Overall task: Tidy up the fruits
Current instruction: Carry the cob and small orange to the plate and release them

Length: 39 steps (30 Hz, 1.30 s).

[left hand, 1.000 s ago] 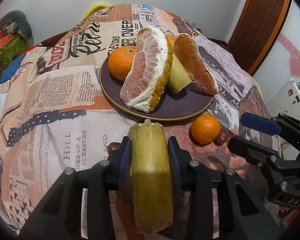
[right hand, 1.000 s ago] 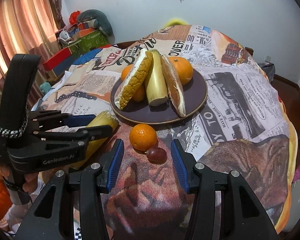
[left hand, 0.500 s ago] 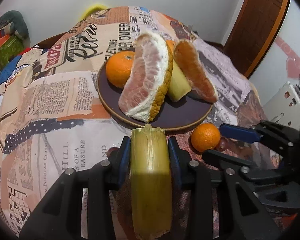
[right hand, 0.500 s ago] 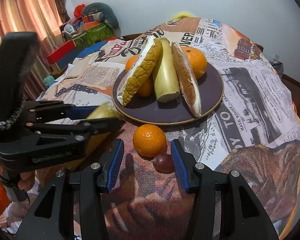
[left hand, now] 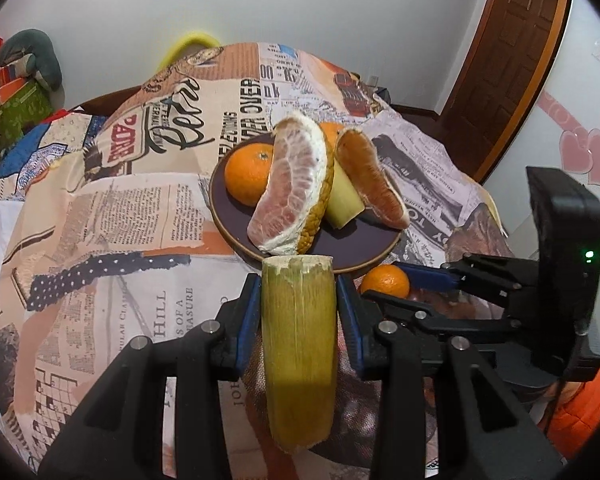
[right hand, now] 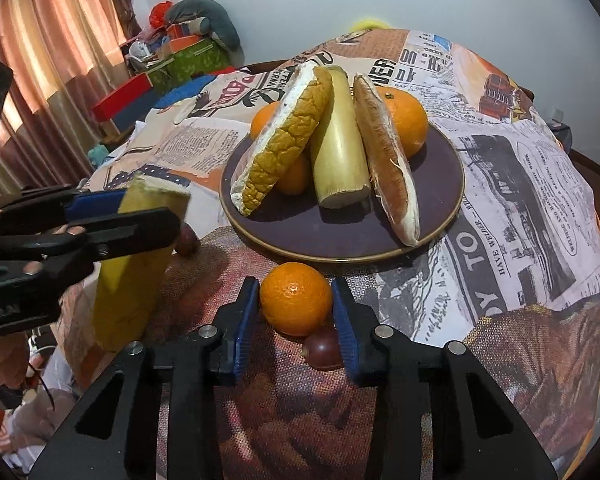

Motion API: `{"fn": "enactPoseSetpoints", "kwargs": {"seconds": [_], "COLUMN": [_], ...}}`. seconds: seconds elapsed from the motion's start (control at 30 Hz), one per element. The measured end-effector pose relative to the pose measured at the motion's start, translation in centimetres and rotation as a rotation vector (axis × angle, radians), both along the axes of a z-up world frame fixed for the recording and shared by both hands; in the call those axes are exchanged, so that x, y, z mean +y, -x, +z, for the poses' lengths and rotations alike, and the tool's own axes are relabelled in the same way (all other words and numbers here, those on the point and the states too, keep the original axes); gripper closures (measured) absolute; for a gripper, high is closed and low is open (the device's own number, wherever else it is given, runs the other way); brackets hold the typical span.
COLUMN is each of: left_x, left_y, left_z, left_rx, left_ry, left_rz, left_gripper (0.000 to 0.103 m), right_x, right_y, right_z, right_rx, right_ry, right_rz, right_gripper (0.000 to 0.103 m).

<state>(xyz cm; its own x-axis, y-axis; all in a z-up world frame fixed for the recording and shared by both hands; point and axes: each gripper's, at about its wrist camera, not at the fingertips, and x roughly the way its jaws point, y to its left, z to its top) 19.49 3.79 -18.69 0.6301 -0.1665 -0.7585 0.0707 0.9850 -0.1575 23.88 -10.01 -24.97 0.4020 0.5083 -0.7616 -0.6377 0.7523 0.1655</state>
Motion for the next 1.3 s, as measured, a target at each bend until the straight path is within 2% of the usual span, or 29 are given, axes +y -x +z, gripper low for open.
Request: {"fn": "enactPoseSetpoints", "kwargs": {"seconds": [0.2, 0.6, 0.9, 1.3], "left_x": [0.2, -1.3, -3.6, -3.7], "left_y": [0.4, 0.3, -2.0, -5.3], "left_z": [1.4, 3.8, 4.8, 3.9], "left_rx": [-0.024, -0.078, -0.111, -0.095], "left_ry": [0.019, 0.019, 0.007, 0.038], "left_rz": [0.009, -0.012, -0.054, -0.047], "left_gripper": [0.066, 0.066, 0.066, 0.066], "right_x": [-0.9, -2.9, -4.8, -6.0], "right_y": [0.6, 1.1, 0.0, -3.2], "right_z": [1.3, 4.8, 5.4, 4.6], "right_rx": [-0.019, -0.123, -0.143, -0.130], "right_ry": [-0.043, -0.086, -0.107, -0.100], "right_rz": [-0.018, -0.069, -0.123, -0.179], "right_gripper": [0.070, 0.070, 0.070, 0.070]}}
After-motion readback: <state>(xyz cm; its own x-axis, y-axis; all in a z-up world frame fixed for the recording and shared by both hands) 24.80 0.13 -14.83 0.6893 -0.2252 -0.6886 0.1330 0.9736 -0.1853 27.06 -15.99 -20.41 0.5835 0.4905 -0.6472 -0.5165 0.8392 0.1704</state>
